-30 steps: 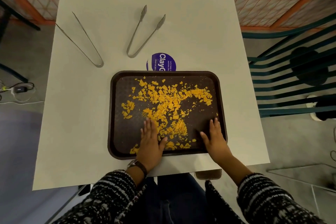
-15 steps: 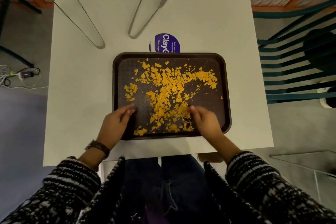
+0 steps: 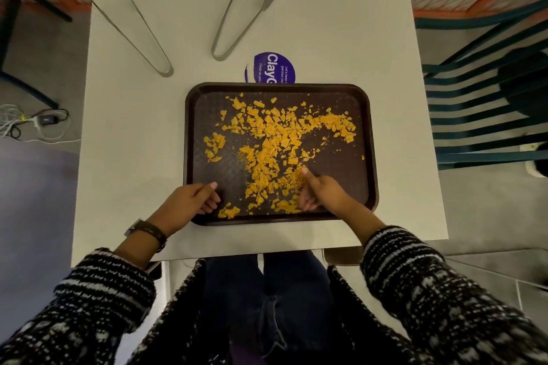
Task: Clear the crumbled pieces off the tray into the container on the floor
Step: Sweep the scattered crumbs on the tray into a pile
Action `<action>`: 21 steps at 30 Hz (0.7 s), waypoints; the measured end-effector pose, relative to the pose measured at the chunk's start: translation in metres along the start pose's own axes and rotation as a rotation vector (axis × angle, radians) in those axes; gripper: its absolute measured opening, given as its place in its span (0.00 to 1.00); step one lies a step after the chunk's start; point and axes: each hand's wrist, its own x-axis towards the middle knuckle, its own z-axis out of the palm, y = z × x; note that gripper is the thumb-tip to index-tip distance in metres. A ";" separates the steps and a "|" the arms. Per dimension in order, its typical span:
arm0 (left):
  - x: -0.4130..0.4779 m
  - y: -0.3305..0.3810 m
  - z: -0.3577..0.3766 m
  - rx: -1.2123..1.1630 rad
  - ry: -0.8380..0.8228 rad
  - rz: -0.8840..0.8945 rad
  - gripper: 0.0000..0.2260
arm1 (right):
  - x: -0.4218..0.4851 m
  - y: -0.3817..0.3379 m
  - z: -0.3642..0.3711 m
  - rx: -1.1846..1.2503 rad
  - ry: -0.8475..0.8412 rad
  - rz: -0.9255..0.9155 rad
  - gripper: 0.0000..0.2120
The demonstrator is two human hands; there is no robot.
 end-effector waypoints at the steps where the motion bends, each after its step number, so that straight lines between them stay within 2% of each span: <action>1: 0.000 -0.001 0.000 0.004 -0.008 -0.010 0.18 | 0.003 -0.004 0.007 0.058 0.003 -0.015 0.33; 4: 0.001 -0.002 0.006 0.078 -0.061 -0.029 0.19 | 0.006 -0.011 0.010 0.210 0.043 -0.051 0.35; 8: 0.007 0.003 0.025 0.250 -0.079 0.024 0.19 | -0.010 0.004 -0.012 0.210 0.085 -0.048 0.35; 14: 0.027 0.027 0.066 -0.157 -0.187 -0.032 0.14 | -0.024 0.024 -0.012 0.271 0.048 0.033 0.37; 18: 0.025 0.035 0.062 -0.302 -0.106 -0.026 0.15 | -0.013 0.011 0.017 0.260 -0.055 -0.002 0.38; 21: 0.017 0.026 0.042 -0.330 -0.058 -0.010 0.14 | -0.003 -0.001 0.035 0.319 -0.049 -0.015 0.38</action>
